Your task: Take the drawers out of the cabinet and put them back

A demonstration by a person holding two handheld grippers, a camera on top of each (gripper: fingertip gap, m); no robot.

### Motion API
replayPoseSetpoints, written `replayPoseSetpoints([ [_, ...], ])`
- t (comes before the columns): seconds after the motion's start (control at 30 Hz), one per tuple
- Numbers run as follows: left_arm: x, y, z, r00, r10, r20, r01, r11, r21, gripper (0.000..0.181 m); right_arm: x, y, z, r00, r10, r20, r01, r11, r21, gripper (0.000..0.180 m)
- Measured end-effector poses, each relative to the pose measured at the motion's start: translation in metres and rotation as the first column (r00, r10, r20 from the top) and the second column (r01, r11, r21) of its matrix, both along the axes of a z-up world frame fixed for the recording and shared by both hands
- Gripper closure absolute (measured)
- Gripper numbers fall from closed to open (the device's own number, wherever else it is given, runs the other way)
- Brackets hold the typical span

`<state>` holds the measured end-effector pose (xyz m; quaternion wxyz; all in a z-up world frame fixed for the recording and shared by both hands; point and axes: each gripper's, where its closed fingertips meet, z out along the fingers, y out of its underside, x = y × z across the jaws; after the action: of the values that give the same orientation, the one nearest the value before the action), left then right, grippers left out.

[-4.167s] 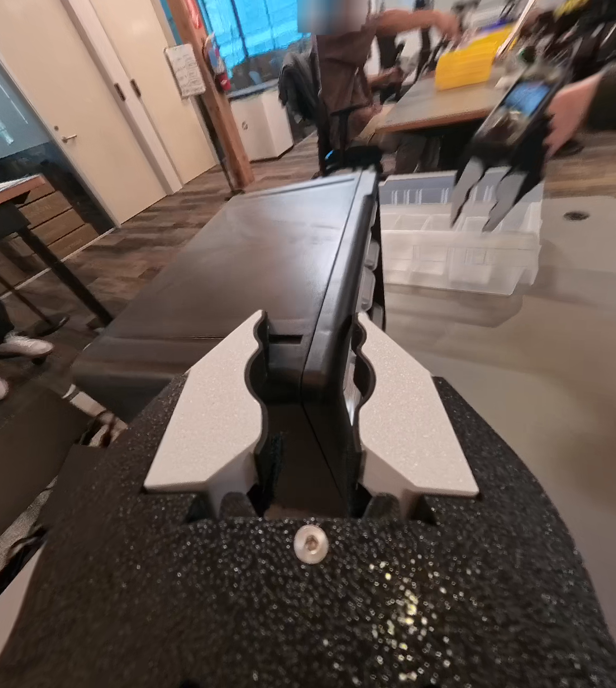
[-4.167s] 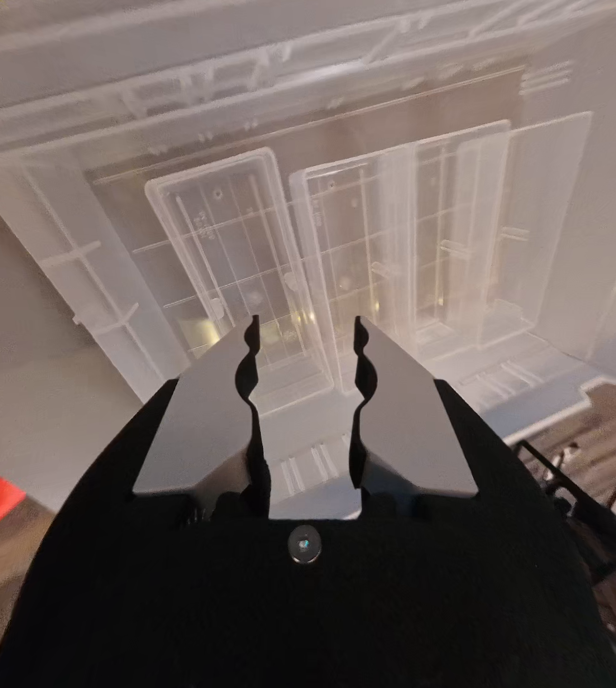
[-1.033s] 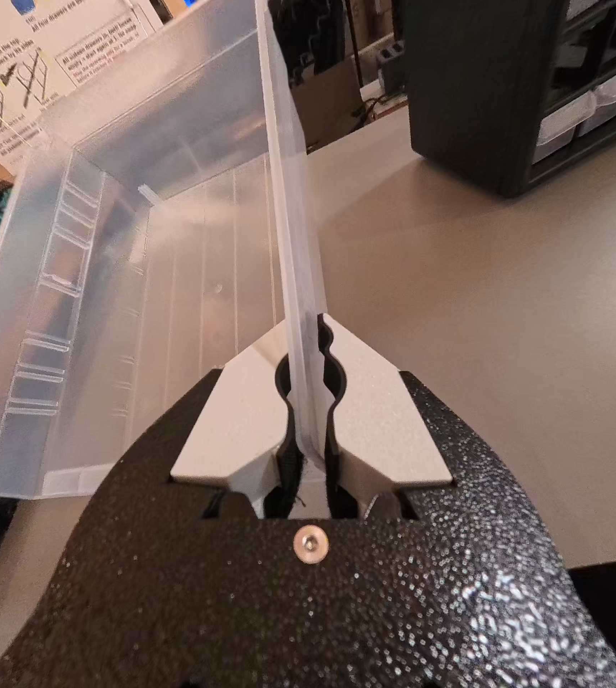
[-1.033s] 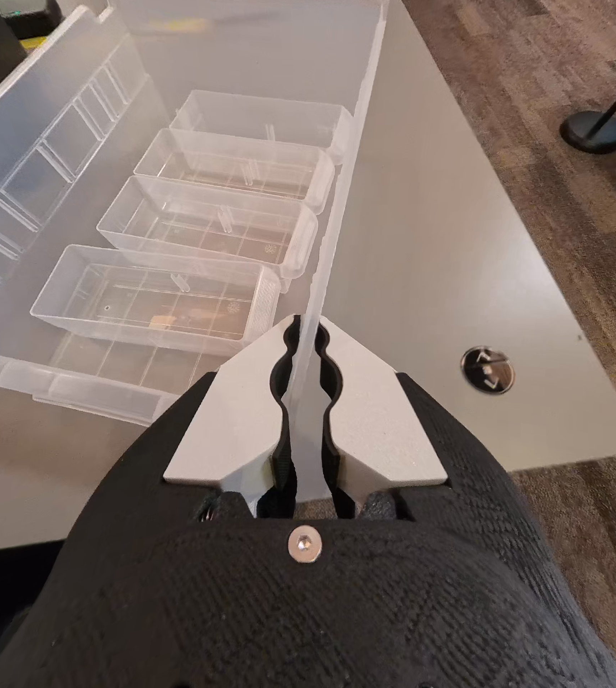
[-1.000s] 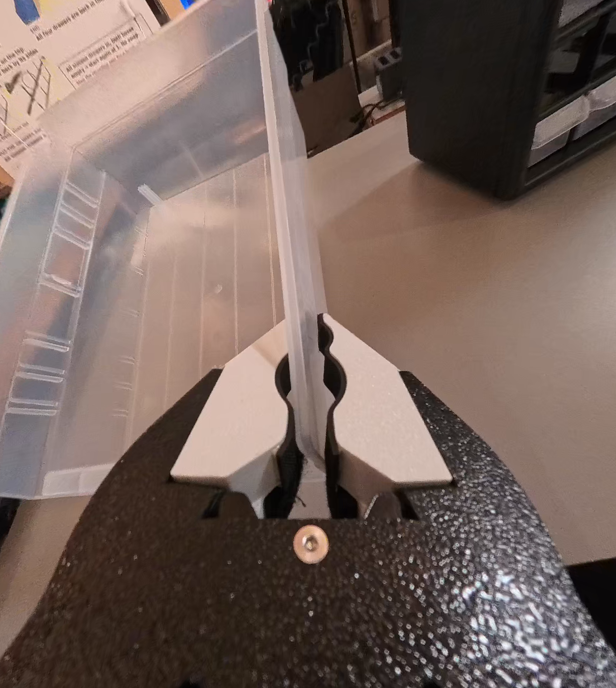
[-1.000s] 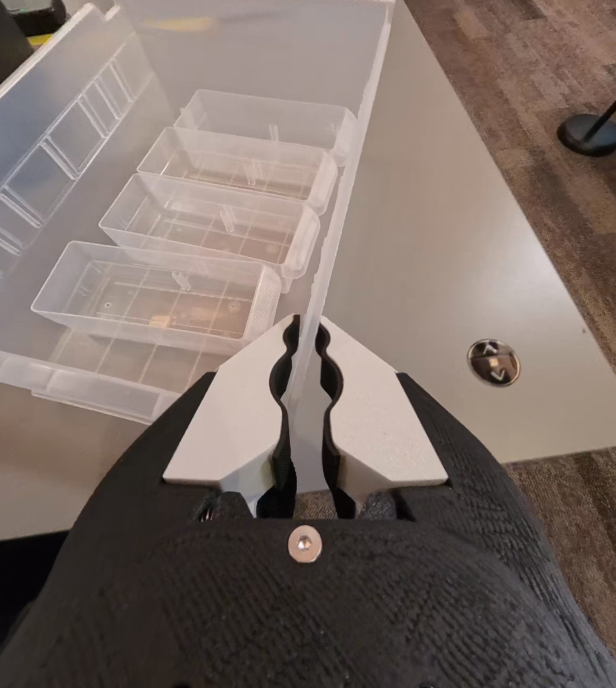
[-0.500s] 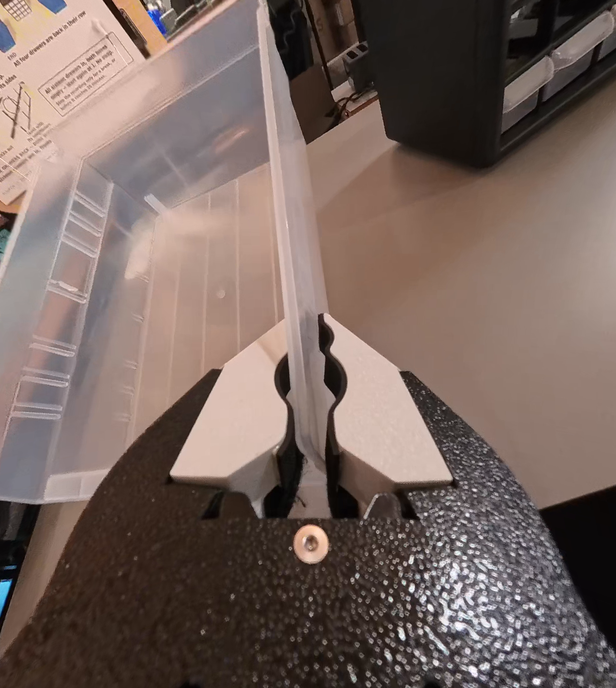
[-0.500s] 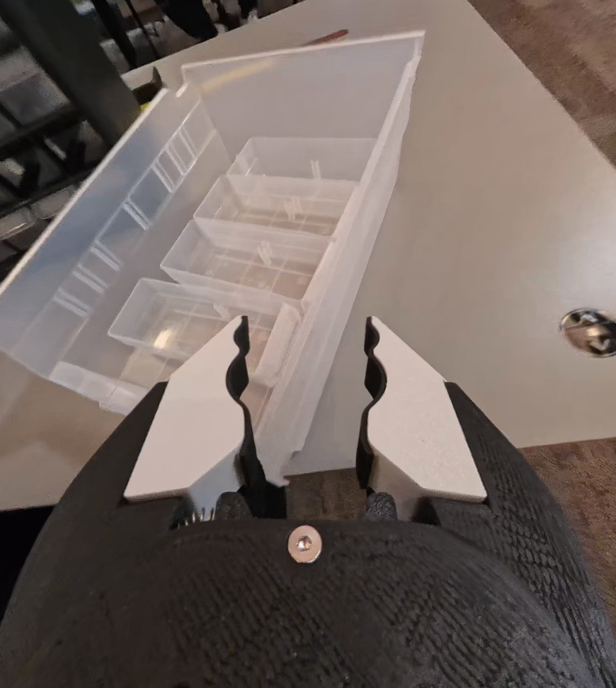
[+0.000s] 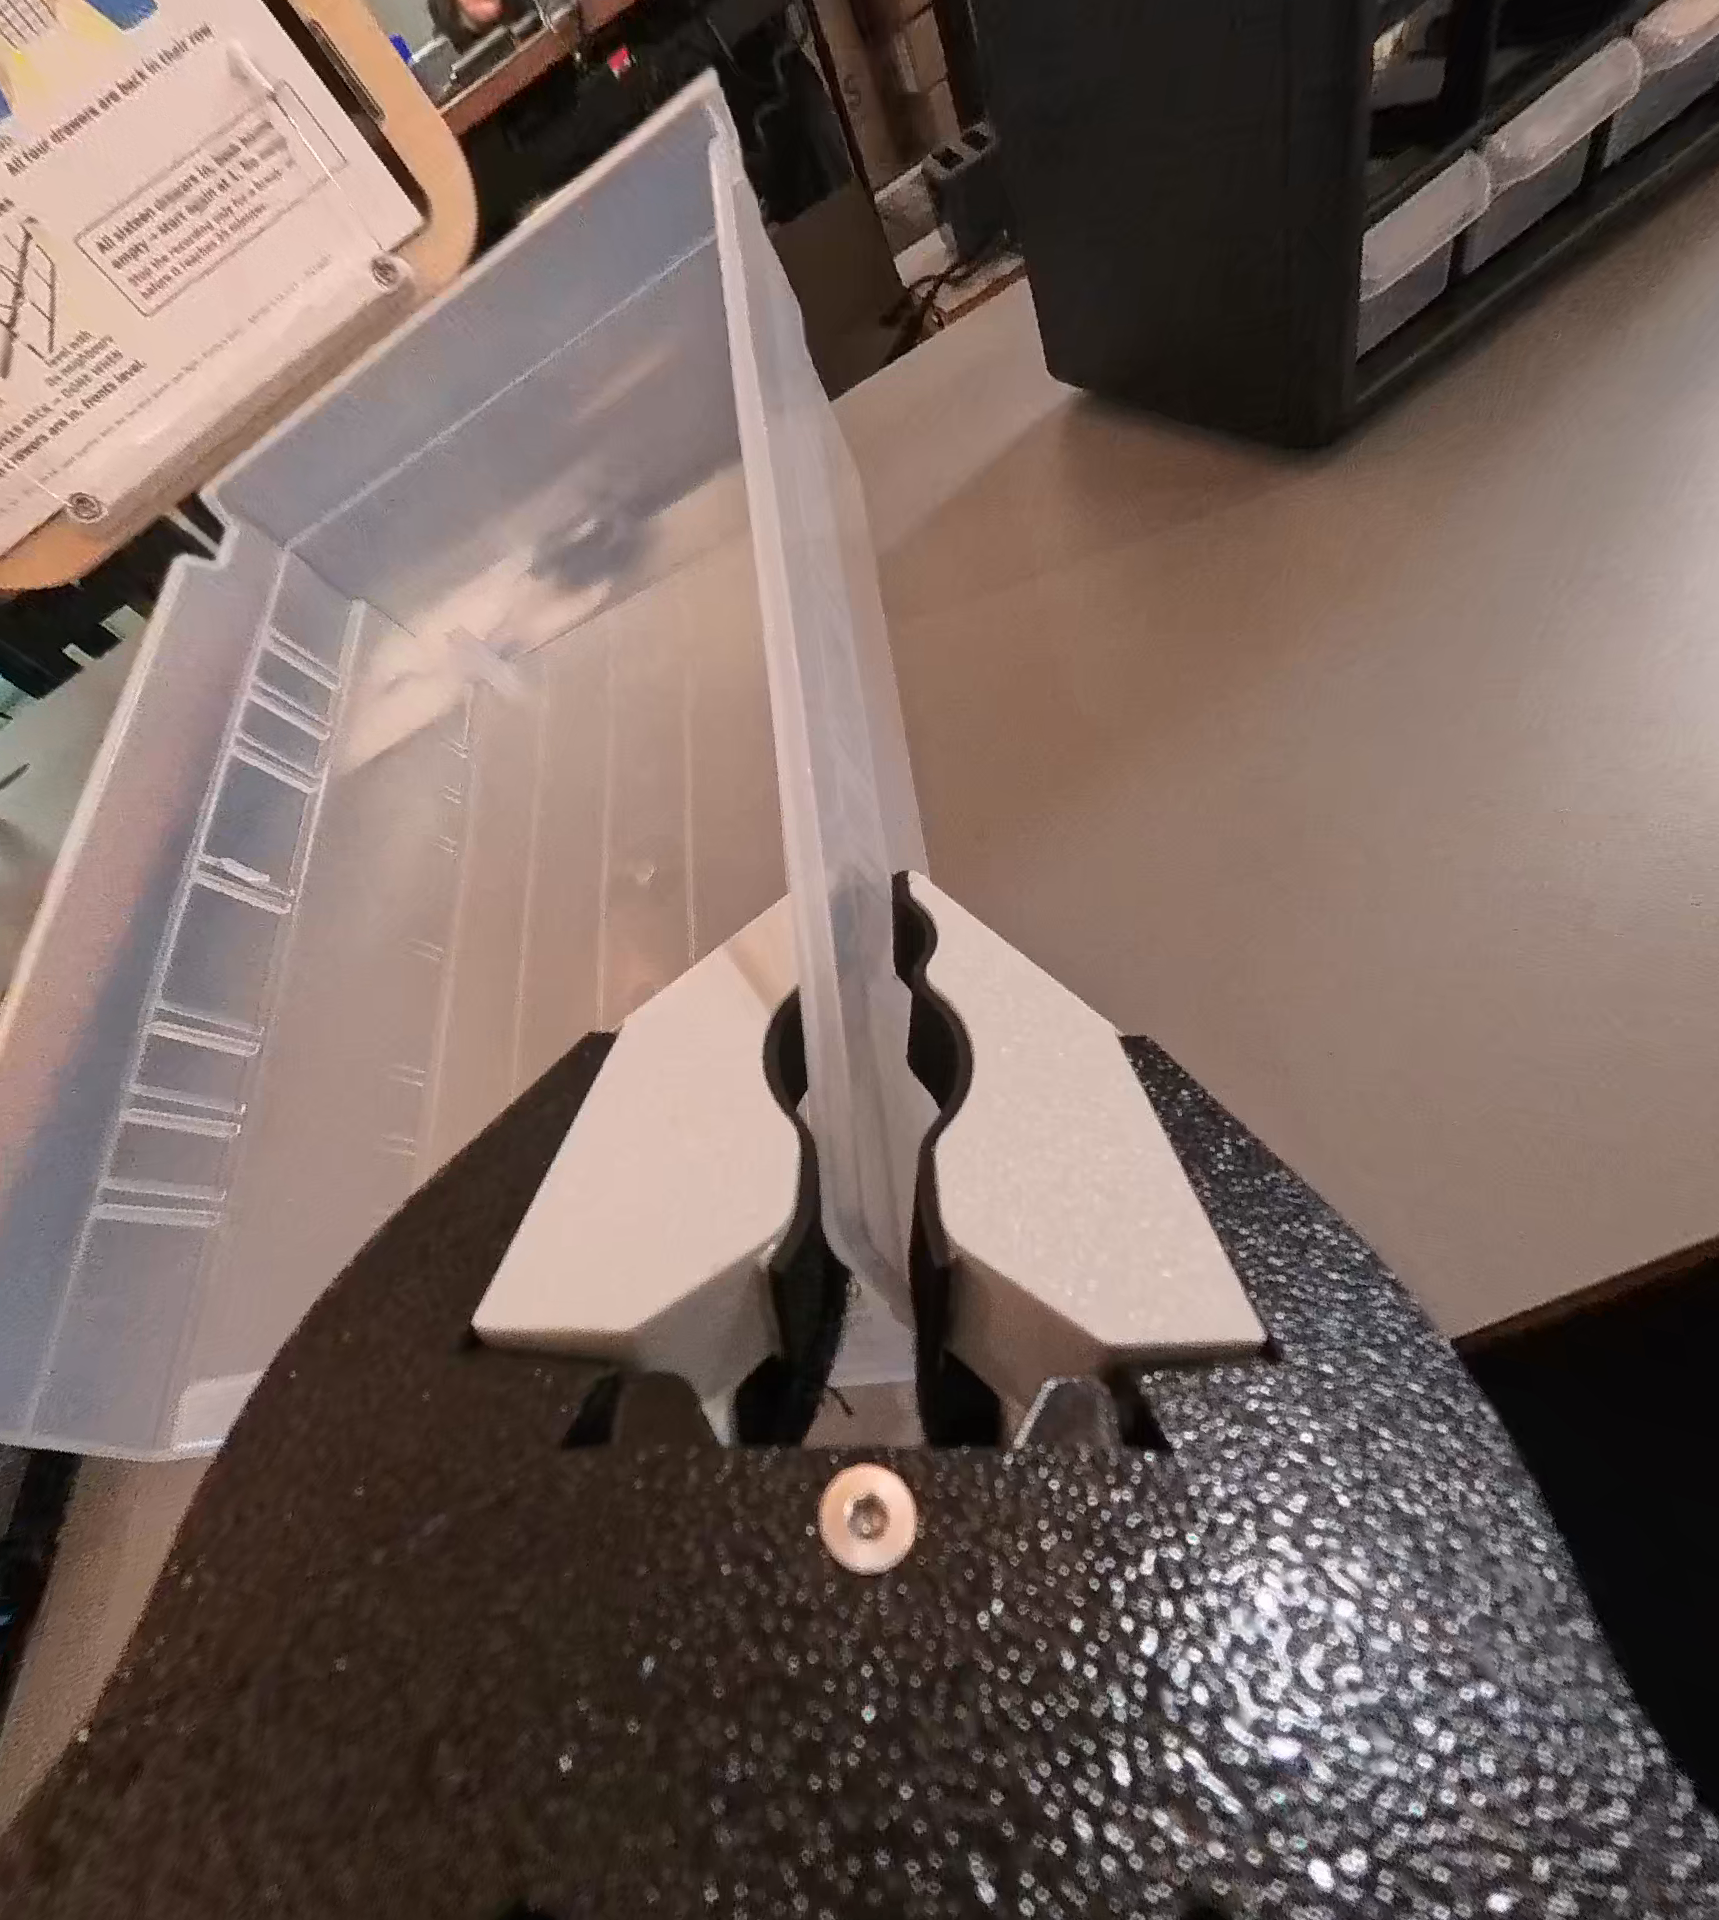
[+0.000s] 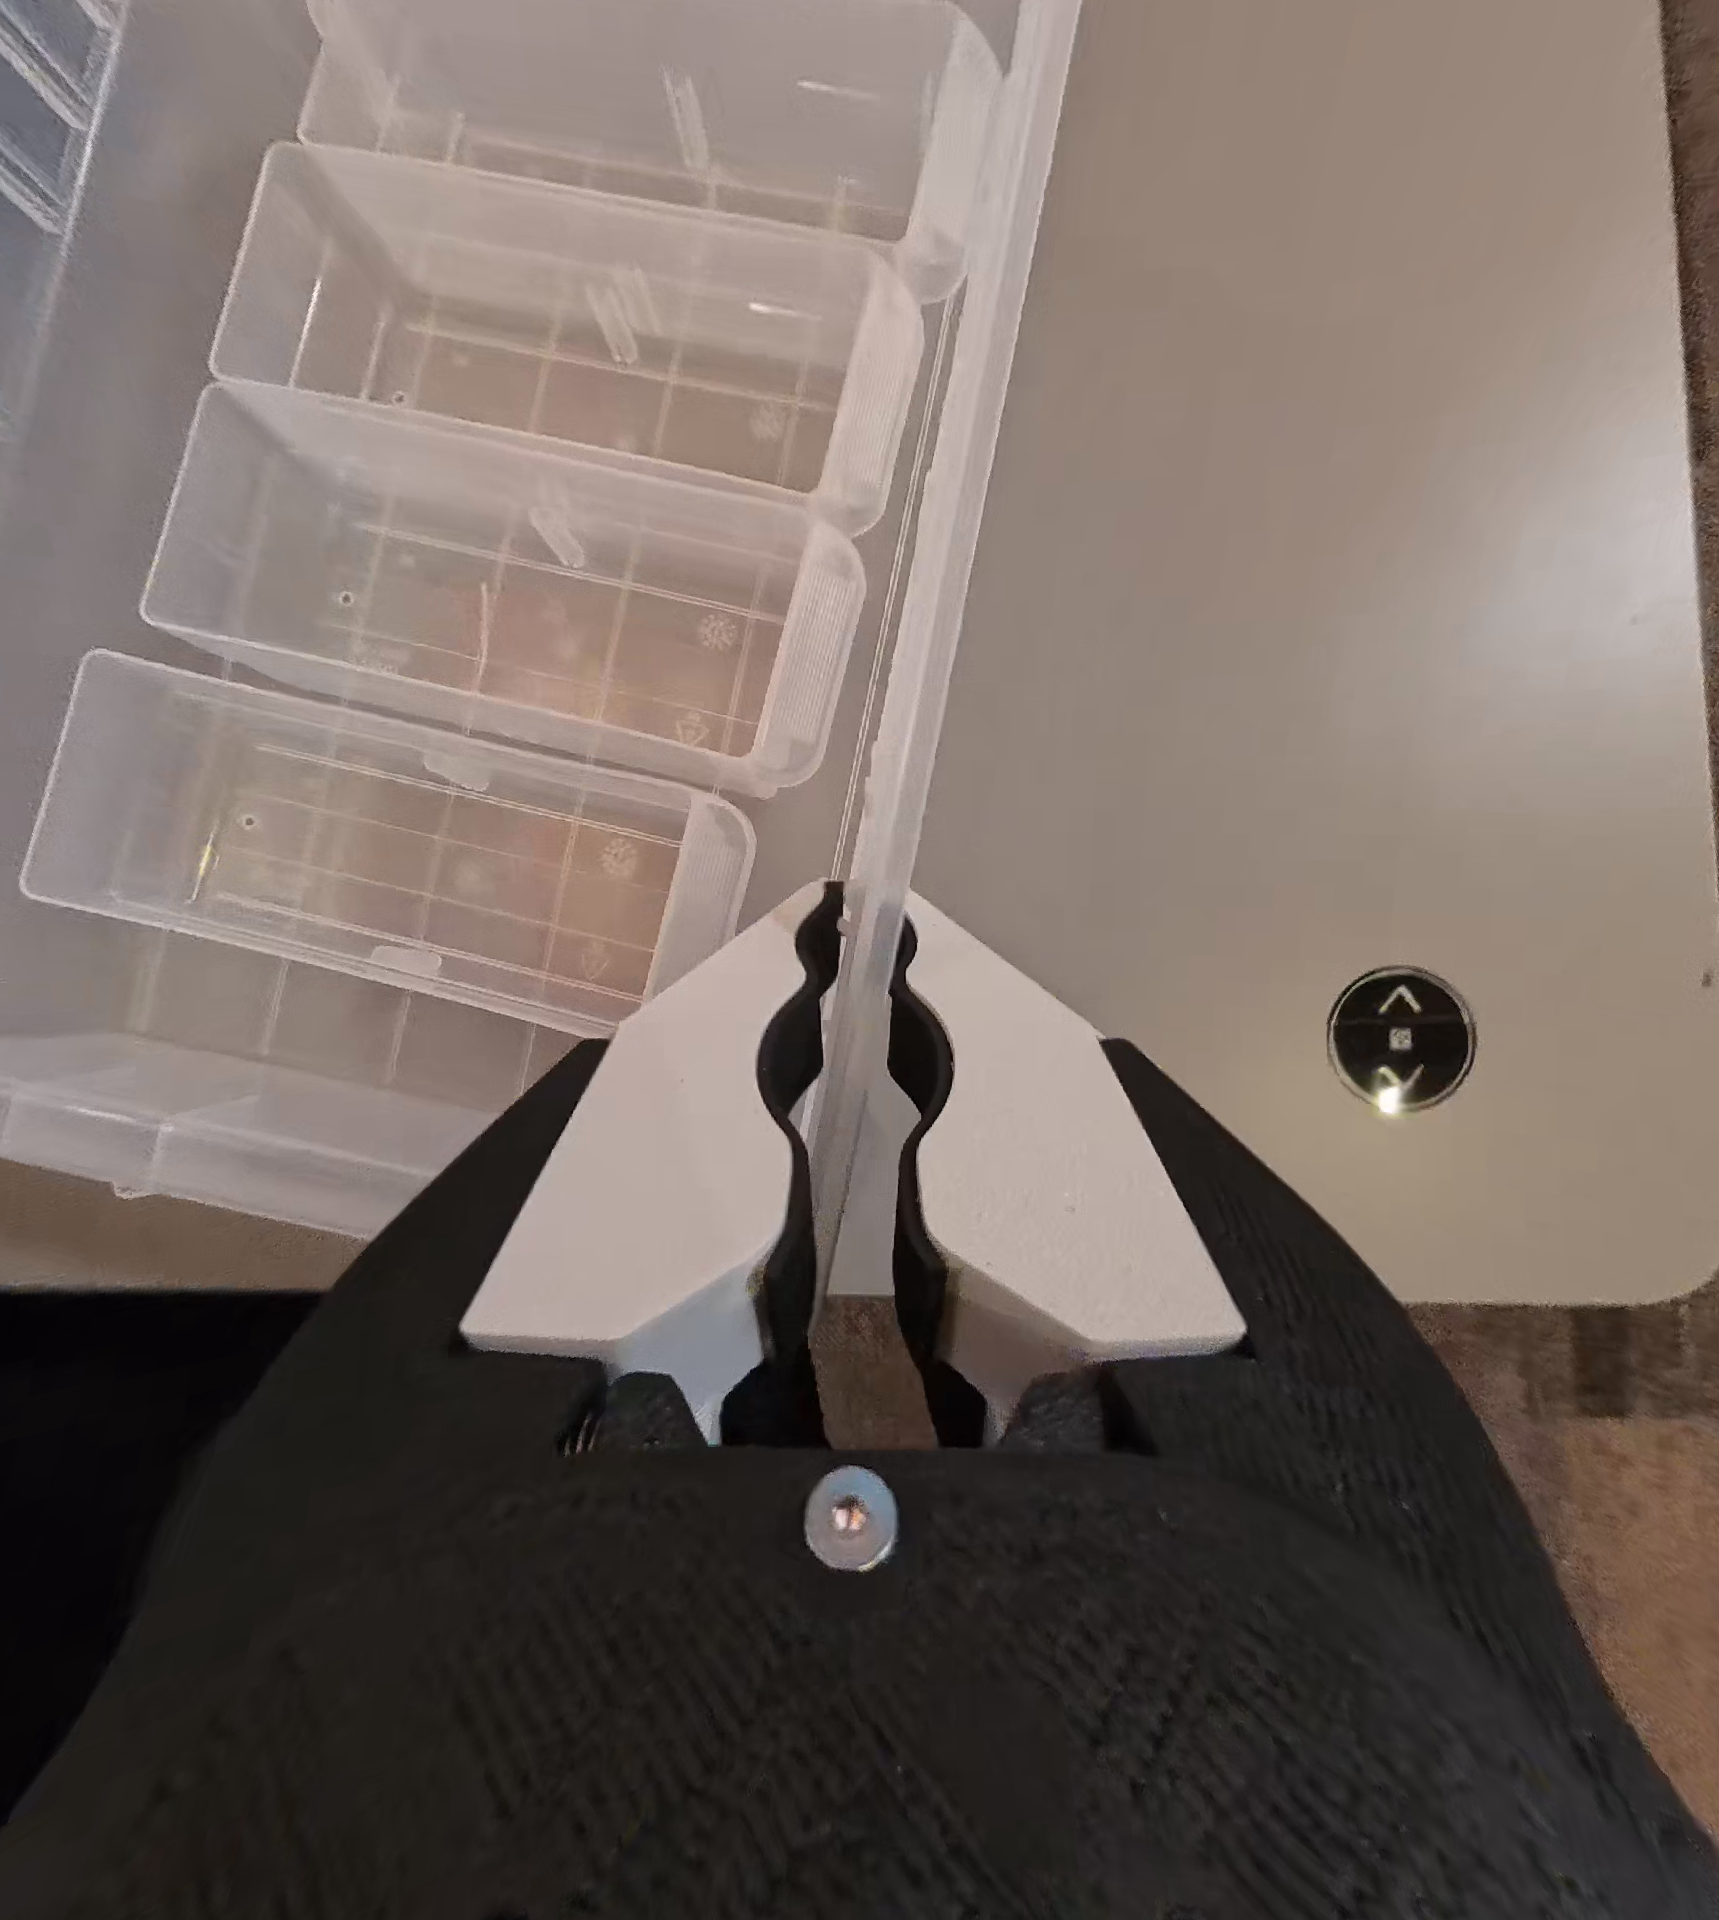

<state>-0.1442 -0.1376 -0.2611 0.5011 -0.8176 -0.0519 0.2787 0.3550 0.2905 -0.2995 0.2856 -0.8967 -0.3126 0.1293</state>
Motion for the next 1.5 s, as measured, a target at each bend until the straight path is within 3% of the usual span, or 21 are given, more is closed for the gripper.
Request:
replayPoseSetpoints([
  [0.17,-0.004,-0.006,0.008,1.0,0.018,-0.009,-0.018,0.999,0.03,0.175,0.016,0.011,0.0,0.971,0.236,0.029,-0.234,0.971,-0.045,0.175],
  [0.4,-0.002,-0.005,0.015,0.999,0.024,-0.022,-0.023,0.999,0.047,0.175,0.015,0.022,0.0,0.83,0.557,-0.004,-0.555,0.826,-0.098,0.175],
  [0.67,0.0,-0.003,0.036,0.998,0.047,-0.045,-0.042,0.994,0.097,0.175,-0.055,0.008,0.001,0.678,0.733,-0.053,-0.735,0.674,-0.074,0.174],
  [0.97,0.002,-0.008,0.051,0.997,0.045,-0.057,-0.038,0.992,0.117,0.175,-0.131,-0.042,0.0,0.477,0.871,-0.121,-0.876,0.46,-0.143,0.172],
  [1.13,-0.003,-0.021,0.061,0.996,0.086,-0.016,-0.082,0.982,0.167,0.175,-0.169,-0.072,0.001,0.528,0.837,-0.14,-0.849,0.52,-0.094,0.175],
  [1.5,-0.01,-0.037,0.083,0.992,0.104,-0.073,-0.088,0.976,0.198,0.176,-0.272,-0.143,0.001,0.526,0.843,-0.107,-0.85,0.525,-0.042,0.176],
])
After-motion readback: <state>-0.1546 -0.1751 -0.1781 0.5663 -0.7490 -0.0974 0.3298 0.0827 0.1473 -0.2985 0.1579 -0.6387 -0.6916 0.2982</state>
